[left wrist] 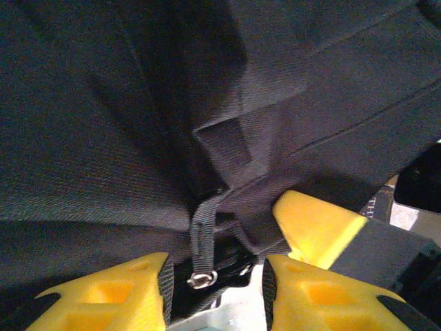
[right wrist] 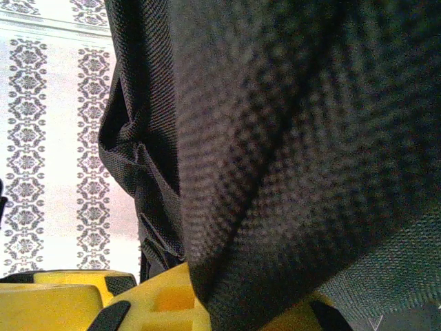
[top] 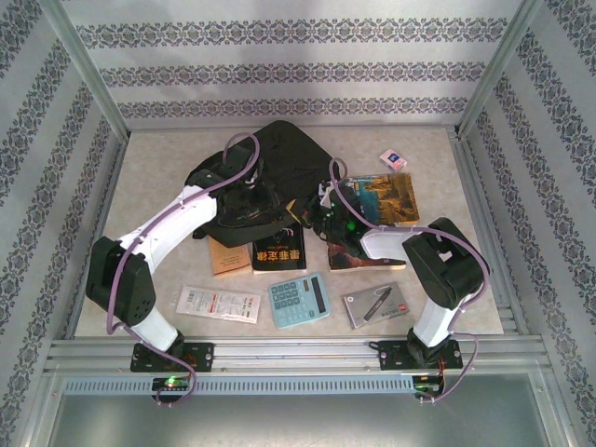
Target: Pack the student bag
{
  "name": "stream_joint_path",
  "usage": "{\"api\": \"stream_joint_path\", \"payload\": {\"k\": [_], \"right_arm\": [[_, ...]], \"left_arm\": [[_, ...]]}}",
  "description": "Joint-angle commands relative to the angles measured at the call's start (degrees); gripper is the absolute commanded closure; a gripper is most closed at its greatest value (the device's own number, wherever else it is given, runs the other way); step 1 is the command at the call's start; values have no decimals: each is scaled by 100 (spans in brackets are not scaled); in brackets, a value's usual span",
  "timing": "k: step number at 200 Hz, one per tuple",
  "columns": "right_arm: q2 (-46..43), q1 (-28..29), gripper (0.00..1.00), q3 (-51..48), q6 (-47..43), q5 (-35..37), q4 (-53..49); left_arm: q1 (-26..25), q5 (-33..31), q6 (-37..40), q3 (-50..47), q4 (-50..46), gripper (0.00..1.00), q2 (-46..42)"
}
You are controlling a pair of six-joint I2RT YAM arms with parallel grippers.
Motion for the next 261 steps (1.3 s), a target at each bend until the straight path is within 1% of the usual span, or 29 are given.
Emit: {"api": "stream_joint_path", "payload": {"k": [1, 89, 130, 162, 186, 205, 240, 261], "right_arm": [[-113, 94, 100, 83, -70, 23, 255], [-187, 113, 100, 32, -13, 37, 324], [-299, 143, 100, 3, 31, 44, 378], [-369, 174, 100, -18, 9, 84, 387], [-385, 174, 100, -67, -4, 142, 414], [-373, 164, 100, -106, -16, 179, 414], [-346, 88, 100, -178, -24, 224, 412], [-355, 25, 100, -207, -34, 217, 406]], "left_arm": [[-122, -74, 54, 210, -173, 59, 209], [-132, -438, 144, 317, -283, 61, 675], [-136, -769, 263, 406, -282, 64, 853], [-134, -824, 266, 455, -210, 75, 929], [-136, -856, 234, 414, -140, 90, 896], [-133, -894, 203, 334, -113, 100, 793], [-130, -1015, 169, 63, -72, 100, 447], [-131, -1192, 140, -105, -103, 100, 189]]}}
